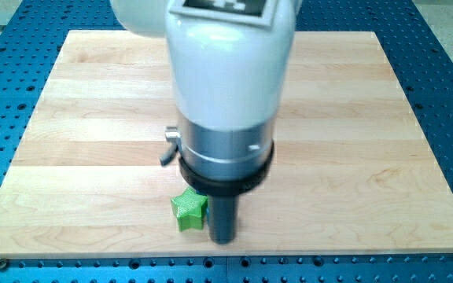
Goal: Push the blue cube at top left corner of the board
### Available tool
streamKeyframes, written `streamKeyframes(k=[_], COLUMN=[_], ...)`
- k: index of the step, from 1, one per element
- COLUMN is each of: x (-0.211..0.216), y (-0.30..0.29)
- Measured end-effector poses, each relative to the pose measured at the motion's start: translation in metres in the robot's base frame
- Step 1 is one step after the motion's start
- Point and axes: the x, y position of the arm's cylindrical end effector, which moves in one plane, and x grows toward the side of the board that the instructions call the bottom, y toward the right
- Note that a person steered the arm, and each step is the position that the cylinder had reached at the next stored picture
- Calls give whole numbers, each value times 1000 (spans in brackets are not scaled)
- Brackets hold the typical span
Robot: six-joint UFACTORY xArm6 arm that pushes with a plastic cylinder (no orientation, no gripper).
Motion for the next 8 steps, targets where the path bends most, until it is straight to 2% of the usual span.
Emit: streamKeyframes(k=[1, 2, 3, 4, 5, 6, 7, 8], x=[-59, -91, -153, -143, -111, -164, -235, -301], y=[-24, -58, -86, -82, -45, -47, -129, -173])
